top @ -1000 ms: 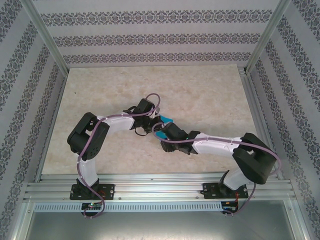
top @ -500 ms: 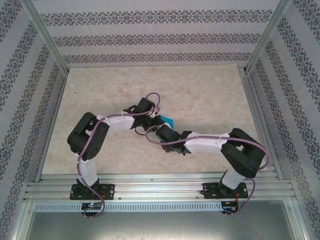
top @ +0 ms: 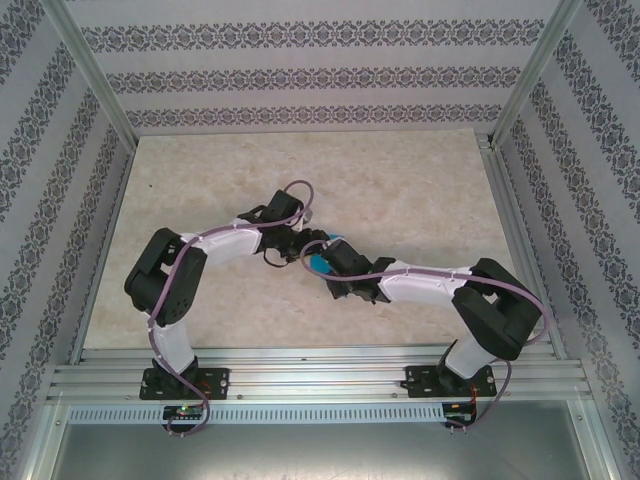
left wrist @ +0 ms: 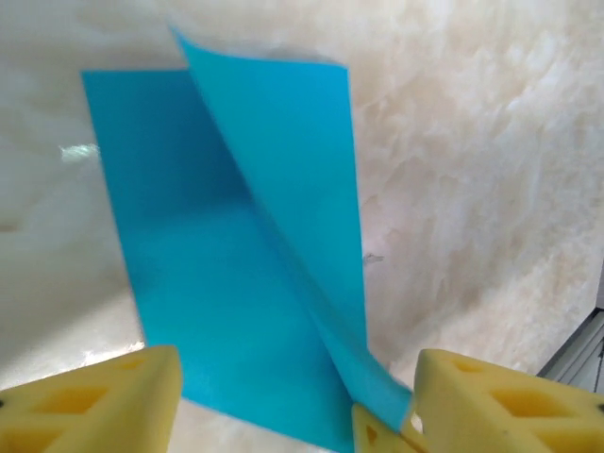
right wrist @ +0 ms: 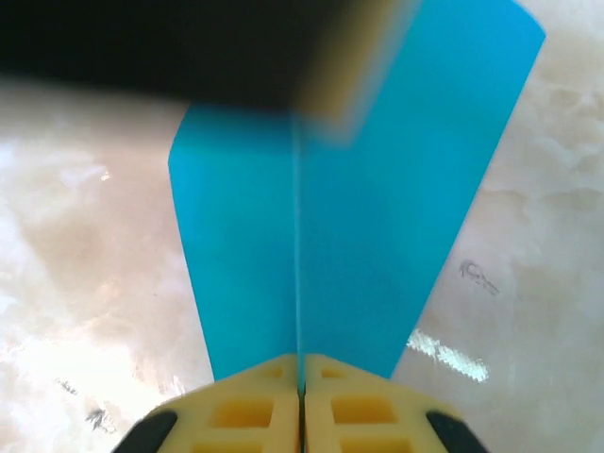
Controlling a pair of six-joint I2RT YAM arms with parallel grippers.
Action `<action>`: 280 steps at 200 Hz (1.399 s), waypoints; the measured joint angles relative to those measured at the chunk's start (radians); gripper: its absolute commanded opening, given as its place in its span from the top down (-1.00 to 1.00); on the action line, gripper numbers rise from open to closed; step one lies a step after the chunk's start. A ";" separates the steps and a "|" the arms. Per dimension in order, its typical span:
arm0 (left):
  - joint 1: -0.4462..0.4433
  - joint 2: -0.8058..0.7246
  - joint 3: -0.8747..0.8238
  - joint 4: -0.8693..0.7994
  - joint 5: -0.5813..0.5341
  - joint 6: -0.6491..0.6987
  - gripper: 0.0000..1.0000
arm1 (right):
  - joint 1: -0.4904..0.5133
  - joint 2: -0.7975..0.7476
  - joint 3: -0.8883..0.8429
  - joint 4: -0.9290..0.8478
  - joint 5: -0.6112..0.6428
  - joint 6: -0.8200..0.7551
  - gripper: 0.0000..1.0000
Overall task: Fold a paper plane with a square sheet of paper (fold left side to right side)
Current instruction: Fourth fold the wing at the center of the table.
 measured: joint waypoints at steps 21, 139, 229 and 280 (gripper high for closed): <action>0.041 -0.111 -0.021 -0.007 -0.021 0.013 -0.75 | -0.044 -0.011 -0.037 0.042 -0.082 0.003 0.82; 0.012 -0.103 -0.154 0.144 0.084 -0.031 0.16 | -0.143 -0.060 -0.177 0.194 -0.303 0.082 0.77; -0.072 0.056 -0.074 0.185 0.109 -0.060 0.21 | -0.214 -0.060 -0.221 0.260 -0.408 0.128 0.74; -0.084 0.106 -0.027 0.194 0.109 -0.073 0.22 | -0.233 -0.059 -0.224 0.278 -0.454 0.140 0.66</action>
